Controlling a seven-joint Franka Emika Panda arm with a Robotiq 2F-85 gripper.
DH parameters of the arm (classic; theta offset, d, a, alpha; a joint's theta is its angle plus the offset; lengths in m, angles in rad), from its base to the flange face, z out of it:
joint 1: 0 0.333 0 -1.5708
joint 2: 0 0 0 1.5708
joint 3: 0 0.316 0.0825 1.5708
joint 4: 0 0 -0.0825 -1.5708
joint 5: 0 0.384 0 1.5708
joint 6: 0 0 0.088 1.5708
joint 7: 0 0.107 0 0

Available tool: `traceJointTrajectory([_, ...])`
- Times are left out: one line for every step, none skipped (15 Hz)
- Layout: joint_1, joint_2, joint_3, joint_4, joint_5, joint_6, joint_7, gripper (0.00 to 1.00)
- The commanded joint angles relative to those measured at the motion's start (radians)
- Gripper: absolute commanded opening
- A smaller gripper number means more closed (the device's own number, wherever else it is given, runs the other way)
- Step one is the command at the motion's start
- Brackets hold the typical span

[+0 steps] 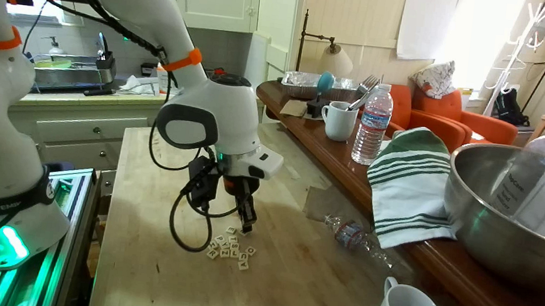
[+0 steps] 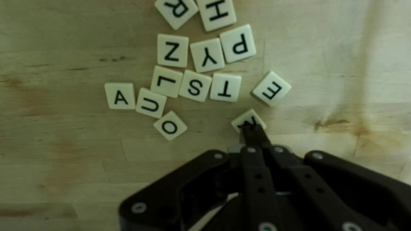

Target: Spell the word 'Met'.

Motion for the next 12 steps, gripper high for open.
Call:
traceJointTrajectory([0.011, 0.032, 0.005, -0.025, 0.017, 0.054, 0.045, 0.0])
traceJointTrajectory([0.016, 0.03, 0.006, -0.032, 0.019, 0.059, 0.063, 0.0])
traceJointTrajectory([0.023, 0.03, 0.003, -0.037, 0.014, 0.059, 0.088, 0.0])
traceJointTrajectory([0.028, 0.028, 0.002, -0.041, 0.01, 0.058, 0.109, 0.0])
traceJointTrajectory([-0.006, 0.024, 0.036, -0.046, -0.024, 0.053, 0.161, 0.0])
traceJointTrajectory([-0.001, 0.023, 0.037, -0.049, -0.028, 0.053, 0.19, 0.0])
traceJointTrajectory([0.005, 0.021, 0.04, -0.054, -0.031, 0.056, 0.222, 0.0])
traceJointTrajectory([0.01, 0.018, 0.043, -0.057, -0.039, 0.051, 0.246, 0.0])
traceJointTrajectory([0.018, 0.017, 0.046, -0.062, -0.046, 0.054, 0.275, 0.0])
traceJointTrajectory([0.024, 0.015, 0.049, -0.066, -0.052, 0.056, 0.301, 0.0])
traceJointTrajectory([0.031, 0.012, 0.049, -0.07, -0.062, 0.051, 0.331, 0.0])
traceJointTrajectory([0.037, 0.012, 0.05, -0.074, -0.071, 0.051, 0.358, 0.0])
